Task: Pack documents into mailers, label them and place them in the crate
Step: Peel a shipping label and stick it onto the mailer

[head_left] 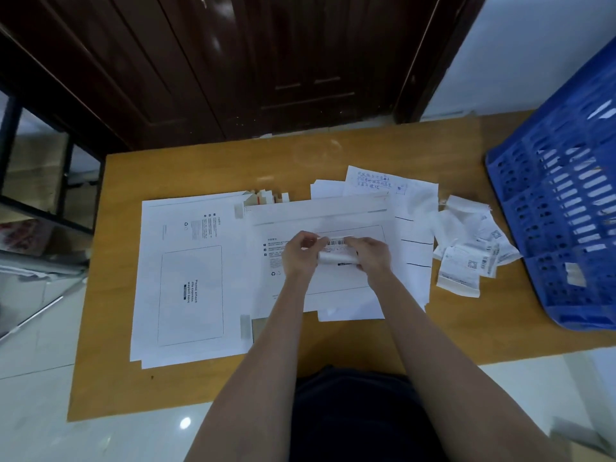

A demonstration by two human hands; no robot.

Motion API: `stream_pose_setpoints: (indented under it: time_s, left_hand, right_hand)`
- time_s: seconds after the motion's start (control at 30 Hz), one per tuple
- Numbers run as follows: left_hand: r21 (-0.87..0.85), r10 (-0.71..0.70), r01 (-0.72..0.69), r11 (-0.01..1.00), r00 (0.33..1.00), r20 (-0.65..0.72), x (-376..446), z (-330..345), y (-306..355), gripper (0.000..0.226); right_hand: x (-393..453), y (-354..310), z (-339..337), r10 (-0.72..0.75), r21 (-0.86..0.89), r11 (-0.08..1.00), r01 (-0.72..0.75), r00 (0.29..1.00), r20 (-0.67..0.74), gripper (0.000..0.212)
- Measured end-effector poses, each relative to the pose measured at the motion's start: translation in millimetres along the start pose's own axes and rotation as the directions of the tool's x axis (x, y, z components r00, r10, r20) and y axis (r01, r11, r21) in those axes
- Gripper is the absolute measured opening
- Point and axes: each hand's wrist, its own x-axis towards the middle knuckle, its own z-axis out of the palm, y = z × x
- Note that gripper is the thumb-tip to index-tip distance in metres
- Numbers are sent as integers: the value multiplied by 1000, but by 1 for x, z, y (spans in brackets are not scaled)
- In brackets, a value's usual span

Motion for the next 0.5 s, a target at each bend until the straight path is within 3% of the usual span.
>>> stream_pose_setpoints:
  time_s: [0.2,0.5]
  left_hand:
    - [289,64,-57,956,998,-16,18,14,9,30]
    - [232,52,-57,971,998,31,25,22,7,29]
  right_hand:
    - [8,-2,-2,-62,-104,993,46,987,-150,15]
    - [16,-5,-1,-121,-223,973,64,960,-251,15]
